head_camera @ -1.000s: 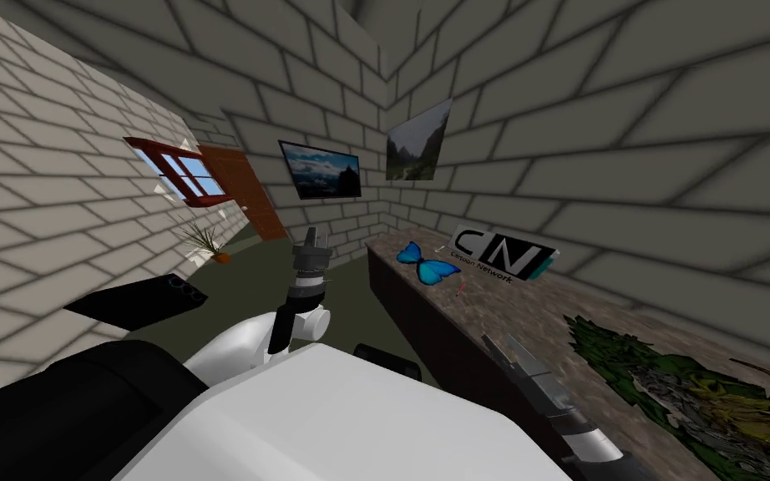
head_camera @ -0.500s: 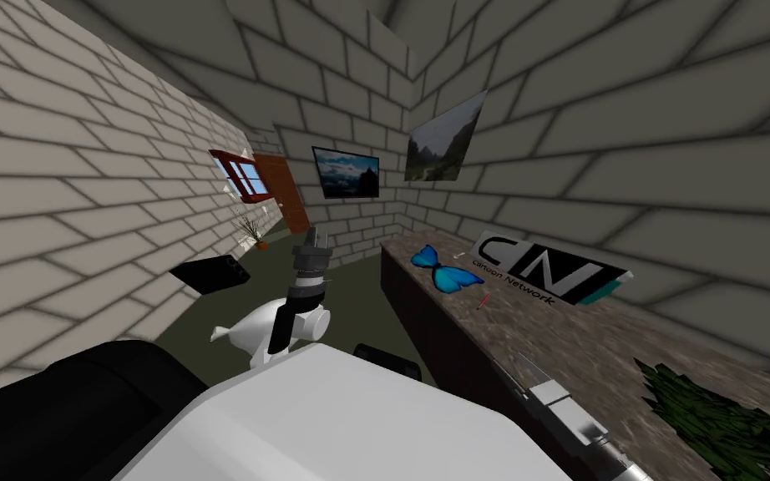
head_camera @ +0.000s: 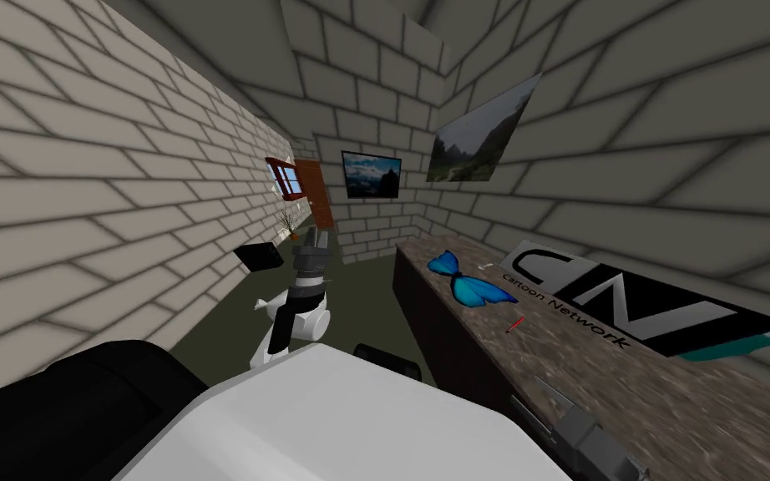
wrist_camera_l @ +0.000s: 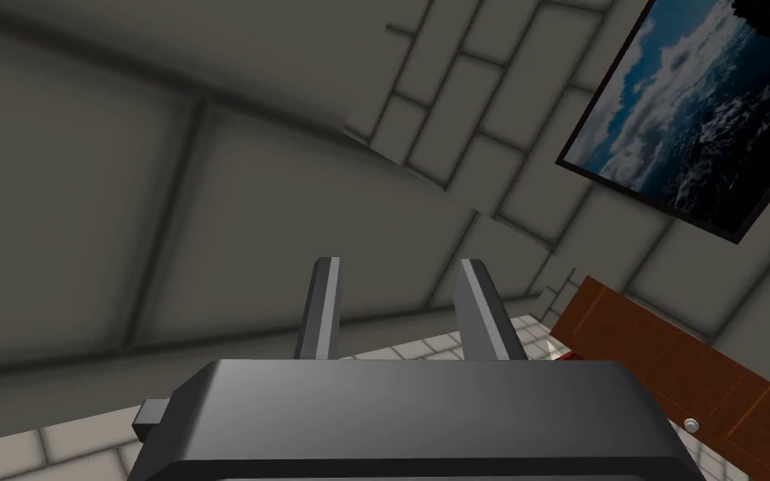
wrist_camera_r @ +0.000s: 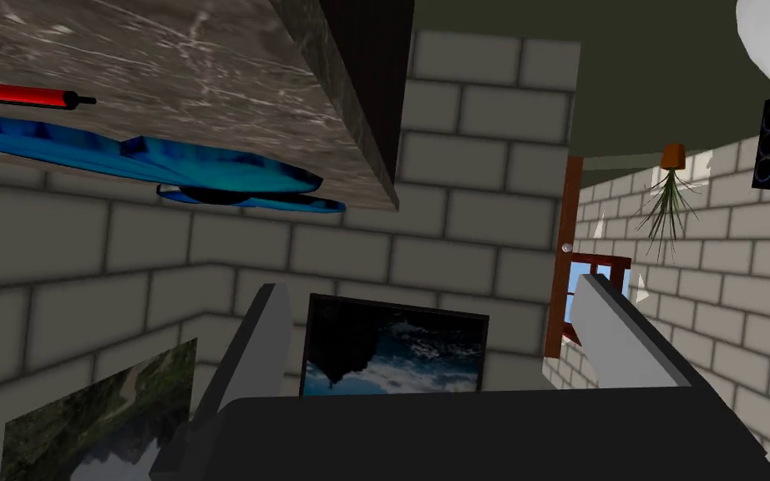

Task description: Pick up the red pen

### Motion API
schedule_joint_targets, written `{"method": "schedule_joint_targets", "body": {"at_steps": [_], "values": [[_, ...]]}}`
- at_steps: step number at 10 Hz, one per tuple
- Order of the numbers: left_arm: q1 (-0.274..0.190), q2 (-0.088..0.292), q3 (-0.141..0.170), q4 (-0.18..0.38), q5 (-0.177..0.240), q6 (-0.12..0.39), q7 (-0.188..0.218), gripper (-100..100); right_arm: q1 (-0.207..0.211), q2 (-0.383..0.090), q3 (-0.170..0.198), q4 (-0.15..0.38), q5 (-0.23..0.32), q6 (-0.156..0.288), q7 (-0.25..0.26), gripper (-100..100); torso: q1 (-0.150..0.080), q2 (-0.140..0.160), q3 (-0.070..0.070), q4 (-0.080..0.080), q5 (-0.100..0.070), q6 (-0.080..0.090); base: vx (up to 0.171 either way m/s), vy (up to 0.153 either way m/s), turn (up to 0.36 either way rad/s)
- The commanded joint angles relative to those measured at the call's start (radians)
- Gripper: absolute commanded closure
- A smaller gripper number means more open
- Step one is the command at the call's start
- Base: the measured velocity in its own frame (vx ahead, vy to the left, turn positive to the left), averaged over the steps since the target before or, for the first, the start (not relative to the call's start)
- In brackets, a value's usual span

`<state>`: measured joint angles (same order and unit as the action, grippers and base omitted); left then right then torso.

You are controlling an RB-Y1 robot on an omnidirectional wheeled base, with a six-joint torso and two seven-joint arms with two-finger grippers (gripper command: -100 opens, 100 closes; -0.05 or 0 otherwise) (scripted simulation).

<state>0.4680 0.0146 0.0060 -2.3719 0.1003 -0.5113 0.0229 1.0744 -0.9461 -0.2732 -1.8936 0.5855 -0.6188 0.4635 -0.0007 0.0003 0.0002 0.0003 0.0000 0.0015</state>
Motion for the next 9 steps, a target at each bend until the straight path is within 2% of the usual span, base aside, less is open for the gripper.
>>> {"method": "schedule_joint_targets", "body": {"at_steps": [1,2,4,5,7,8,9], "values": [[0.0,0.0,0.0,0.0,0.0,0.0,0.0,0,0.042,-0.05,-0.019,0.014,0.045,-0.002,0.018,-100,0.0,0.0,0.0,0.0,0.0,0.0,-0.006,0.007,0.322],[0.0,0.0,0.0,0.0,0.0,0.0,0.0,0,0.042,-0.056,-0.019,0.014,0.045,-0.002,0.018,-100,0.0,0.0,0.0,0.0,0.0,-0.001,-0.004,-0.001,0.198],[0.0,0.0,0.0,0.0,0.0,0.0,0.0,0,0.098,-0.125,-0.045,0.047,0.112,-0.008,0.051,-100,0.0,0.0,0.0,0.0,0.0,-0.001,-0.005,0.001,0.355],[0.0,0.0,0.0,0.0,0.0,0.0,0.0,0,0.098,-0.138,-0.045,0.047,0.116,-0.008,0.051,-100,0.0,0.0,0.0,0.0,0.0,-0.001,-0.005,-0.01,0.263],[0.0,0.0,0.0,0.0,0.0,0.0,0.0,0,0.151,-0.208,-0.066,0.08,0.183,-0.012,0.082,-100,-0.001,-0.001,0.0,0.0,0.0,-0.001,-0.004,-0.013,0.392],[0.0,0.0,0.0,0.0,0.0,0.0,0.0,0,0.151,-0.216,-0.066,0.08,0.185,-0.012,0.082,-100,-0.002,-0.001,-0.001,0.0,-0.001,-0.001,-0.004,-0.022,0.172],[0.0,0.0,0.0,0.0,0.0,0.0,0.0,0,0.175,-0.253,-0.074,0.095,0.218,-0.014,0.097,-100,-0.002,-0.001,0.0,0.0,-0.001,0.0,-0.005,-0.013,0.356]]}}
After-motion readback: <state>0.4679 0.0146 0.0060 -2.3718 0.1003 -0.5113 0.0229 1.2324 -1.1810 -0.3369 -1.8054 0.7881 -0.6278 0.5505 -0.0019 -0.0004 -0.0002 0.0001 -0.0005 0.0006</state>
